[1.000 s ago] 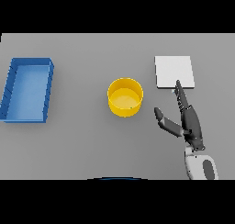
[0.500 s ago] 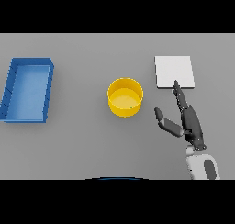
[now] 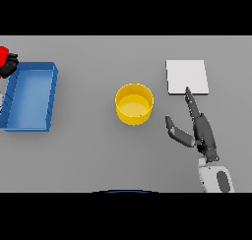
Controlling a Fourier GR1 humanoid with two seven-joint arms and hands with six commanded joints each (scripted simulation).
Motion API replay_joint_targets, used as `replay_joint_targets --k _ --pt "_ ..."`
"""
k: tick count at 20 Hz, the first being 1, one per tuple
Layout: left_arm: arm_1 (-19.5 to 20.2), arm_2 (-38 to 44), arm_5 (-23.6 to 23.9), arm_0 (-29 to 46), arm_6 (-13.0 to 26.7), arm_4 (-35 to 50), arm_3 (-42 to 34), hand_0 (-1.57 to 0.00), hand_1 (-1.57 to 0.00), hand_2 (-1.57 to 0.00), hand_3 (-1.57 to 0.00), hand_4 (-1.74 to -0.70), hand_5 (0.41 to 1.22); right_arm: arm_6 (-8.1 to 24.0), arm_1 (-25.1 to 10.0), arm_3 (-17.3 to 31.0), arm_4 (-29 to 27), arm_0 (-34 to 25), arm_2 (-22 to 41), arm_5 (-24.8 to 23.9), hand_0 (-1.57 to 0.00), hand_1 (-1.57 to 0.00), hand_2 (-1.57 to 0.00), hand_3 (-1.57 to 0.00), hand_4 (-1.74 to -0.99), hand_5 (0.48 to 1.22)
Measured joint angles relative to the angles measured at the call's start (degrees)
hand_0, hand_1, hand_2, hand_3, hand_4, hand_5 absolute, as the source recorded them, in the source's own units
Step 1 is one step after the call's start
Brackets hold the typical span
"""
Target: Pick up the red beaker and tilt it to pour out 1 green nut into yellow bowl. Pick up the yellow bowl and place it on the metallic measuring scale.
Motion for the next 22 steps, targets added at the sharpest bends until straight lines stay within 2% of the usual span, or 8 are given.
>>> replay_joint_targets --k 2,4,5,7,10,15,20,22 --pt "-0.41 0.03 0.75 2.45 2.11 0.47 -2.93 -1.57 -1.57 -1.57 -1.57 -1.74 0.925 0.48 -0.46 -0.02 -0.64 -0.22 -0.42 0.47 0.0 0.0 0.0 0.0 -1.157 0.671" --pt "-0.49 0.29 0.5 3.63 5.37 1.11 -5.16 -1.57 -1.57 -1.53 -1.53 -1.52 0.818 0.61 -0.21 0.56 -1.0 -0.3 -0.52 0.6 0.0 0.0 0.0 0.0 -1.155 0.67" --pt "0.0 0.16 -0.69 4.28 5.92 1.44 -6.6 -1.47 -1.34 -1.28 -1.32 -1.37 0.774 -0.05 0.22 0.46 -0.89 0.0 -0.22 0.48 0.0 0.0 0.0 0.0 -1.153 0.67" --pt "0.81 -0.49 -5.83 5.75 4.58 4.03 -10.22 -0.94 -0.86 -0.82 -0.84 -1.13 0.705 0.39 0.07 0.77 -0.8 -0.48 -0.44 0.32 0.0 0.0 0.0 0.0 -1.149 0.67" --pt "1.63 -0.32 -12.08 7.24 5.4 8.11 -12.14 -0.48 -0.44 -0.42 -0.43 -0.92 0.651 -0.2 -0.48 -0.09 -1.56 0.14 -0.81 0.77 0.0 0.0 0.0 0.0 -1.155 0.67" --pt "3.28 -3.5 -13.93 7.07 6.71 4.06 -10.49 -0.16 -0.14 -0.14 -0.14 -0.8 0.627 0.5 -0.88 0.25 -0.23 -0.63 -0.56 0.22 0.0 0.0 0.0 0.0 -1.158 0.665" --pt "2.43 -3.47 -11.17 6.1 2.06 2.9 -9.72 -0.05 -0.05 -0.04 -0.05 -0.78 0.635 4.59 -1.68 0.6 2.95 -1.62 0.14 -0.87 0.0 0.0 0.0 0.0 -1.115 0.638" --pt "1.6 -2.92 -10.42 6.82 0.44 3.98 -11.08 -0.03 -0.03 -0.03 -0.03 -0.79 0.652 3.94 -3.77 0.5 3.97 -3.73 1.02 1.13 0.0 0.0 0.0 0.0 -1.08 0.662"
